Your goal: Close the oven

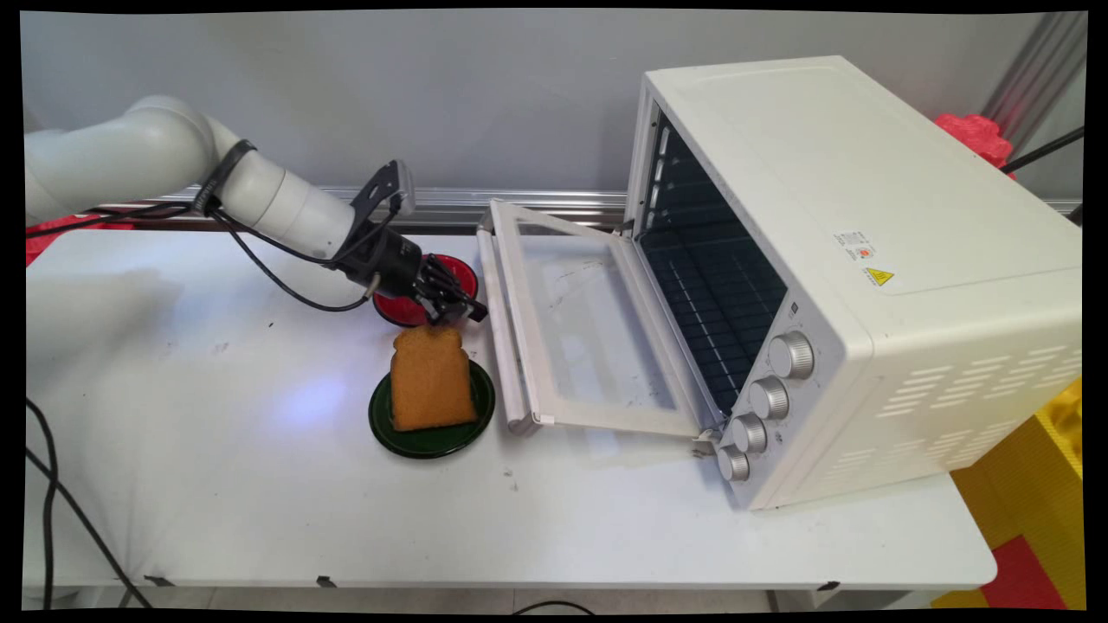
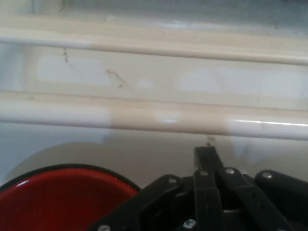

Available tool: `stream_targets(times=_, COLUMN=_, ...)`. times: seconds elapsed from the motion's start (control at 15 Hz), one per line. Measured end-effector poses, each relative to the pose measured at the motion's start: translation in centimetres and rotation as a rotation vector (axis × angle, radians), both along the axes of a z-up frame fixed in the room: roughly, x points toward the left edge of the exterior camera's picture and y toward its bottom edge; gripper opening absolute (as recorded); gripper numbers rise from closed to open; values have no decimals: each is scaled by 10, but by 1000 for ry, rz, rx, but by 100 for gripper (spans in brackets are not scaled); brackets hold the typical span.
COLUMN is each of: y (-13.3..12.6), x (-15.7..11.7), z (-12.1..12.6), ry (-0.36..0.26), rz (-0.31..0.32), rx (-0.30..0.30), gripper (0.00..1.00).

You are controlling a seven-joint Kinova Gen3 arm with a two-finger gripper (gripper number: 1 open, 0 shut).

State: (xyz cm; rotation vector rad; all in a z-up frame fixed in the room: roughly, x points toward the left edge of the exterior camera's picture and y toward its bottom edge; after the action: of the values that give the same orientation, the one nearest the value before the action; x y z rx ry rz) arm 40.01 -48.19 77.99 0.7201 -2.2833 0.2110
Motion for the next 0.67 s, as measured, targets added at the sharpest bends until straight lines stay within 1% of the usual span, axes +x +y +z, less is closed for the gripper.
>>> stream_targets(times=0.27, y=-2, x=-4, z=-3, ry=17, rz=-4, rx=2, gripper=0)
stream_targets(times=0.67, y=0, x=-7, z=-1, ry=57, rz=9, rx=6, gripper=0)
